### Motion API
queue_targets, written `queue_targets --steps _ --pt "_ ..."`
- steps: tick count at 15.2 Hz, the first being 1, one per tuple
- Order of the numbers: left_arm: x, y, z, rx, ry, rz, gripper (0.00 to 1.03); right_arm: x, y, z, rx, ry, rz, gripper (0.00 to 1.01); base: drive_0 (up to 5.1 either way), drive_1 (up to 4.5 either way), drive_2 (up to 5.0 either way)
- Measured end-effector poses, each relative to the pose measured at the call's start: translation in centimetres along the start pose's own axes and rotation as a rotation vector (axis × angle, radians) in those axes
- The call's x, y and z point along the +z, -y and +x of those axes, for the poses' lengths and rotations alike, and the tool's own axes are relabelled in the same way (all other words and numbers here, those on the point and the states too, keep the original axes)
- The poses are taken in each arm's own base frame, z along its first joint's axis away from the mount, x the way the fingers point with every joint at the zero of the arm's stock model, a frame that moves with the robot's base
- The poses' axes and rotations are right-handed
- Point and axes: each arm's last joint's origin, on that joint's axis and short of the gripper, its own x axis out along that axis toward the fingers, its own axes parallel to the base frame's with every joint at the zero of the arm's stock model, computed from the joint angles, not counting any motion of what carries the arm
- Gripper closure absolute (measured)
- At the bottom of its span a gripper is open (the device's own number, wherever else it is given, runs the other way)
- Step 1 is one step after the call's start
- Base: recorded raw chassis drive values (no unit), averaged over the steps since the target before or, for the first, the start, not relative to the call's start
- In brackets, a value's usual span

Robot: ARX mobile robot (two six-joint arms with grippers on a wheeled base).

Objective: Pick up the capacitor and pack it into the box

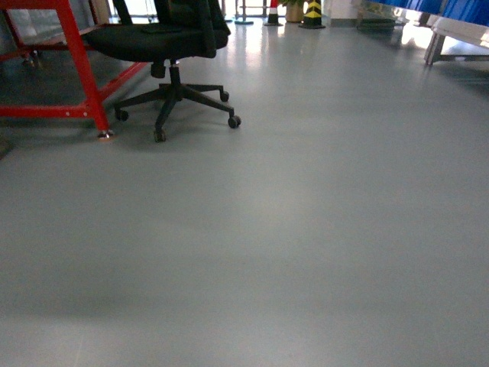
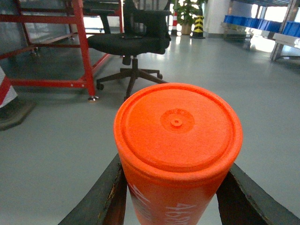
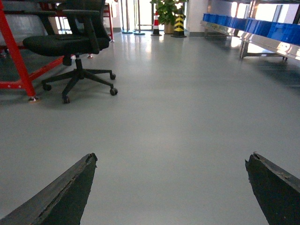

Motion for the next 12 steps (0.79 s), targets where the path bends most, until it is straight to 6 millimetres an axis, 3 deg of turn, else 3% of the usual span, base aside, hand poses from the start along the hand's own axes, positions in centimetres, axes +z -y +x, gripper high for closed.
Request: queue_targets --steps 12 --pt "0.01 0.0 0.0 0.0 0.002 0.0 0.6 0.01 0.0 0.0 0.0 0.001 0.0 0.03 -5.1 2.36 2.4"
